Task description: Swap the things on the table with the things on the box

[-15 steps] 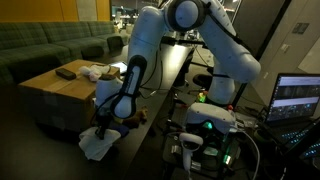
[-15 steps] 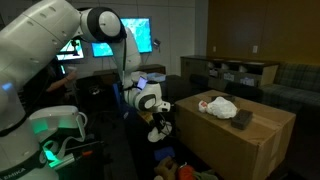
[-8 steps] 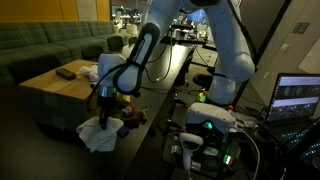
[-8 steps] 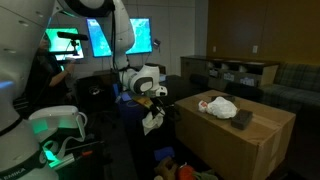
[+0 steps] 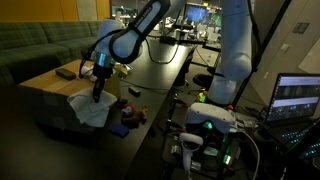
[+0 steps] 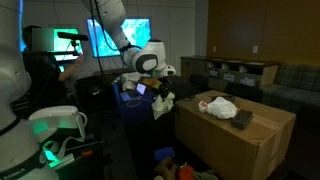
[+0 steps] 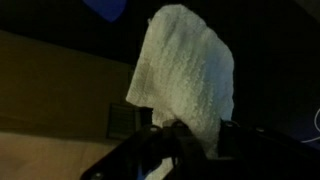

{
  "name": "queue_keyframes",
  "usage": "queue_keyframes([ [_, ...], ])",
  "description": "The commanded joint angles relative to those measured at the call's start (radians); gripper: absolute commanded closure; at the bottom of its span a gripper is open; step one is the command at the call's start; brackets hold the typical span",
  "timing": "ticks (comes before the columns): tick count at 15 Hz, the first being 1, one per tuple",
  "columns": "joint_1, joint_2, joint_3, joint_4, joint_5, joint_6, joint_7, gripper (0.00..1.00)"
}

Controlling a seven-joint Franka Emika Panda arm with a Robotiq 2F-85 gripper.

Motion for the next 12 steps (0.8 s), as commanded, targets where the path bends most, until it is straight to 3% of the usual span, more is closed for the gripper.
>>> queue_keyframes([
  [1, 0.029, -0.052, -0.057, 0.059, 0.028, -0.029, -0.011, 0.84],
  [12, 0.111, 0.123, -0.281, 0.426, -0.075, -0.033, 0.153, 0.84],
])
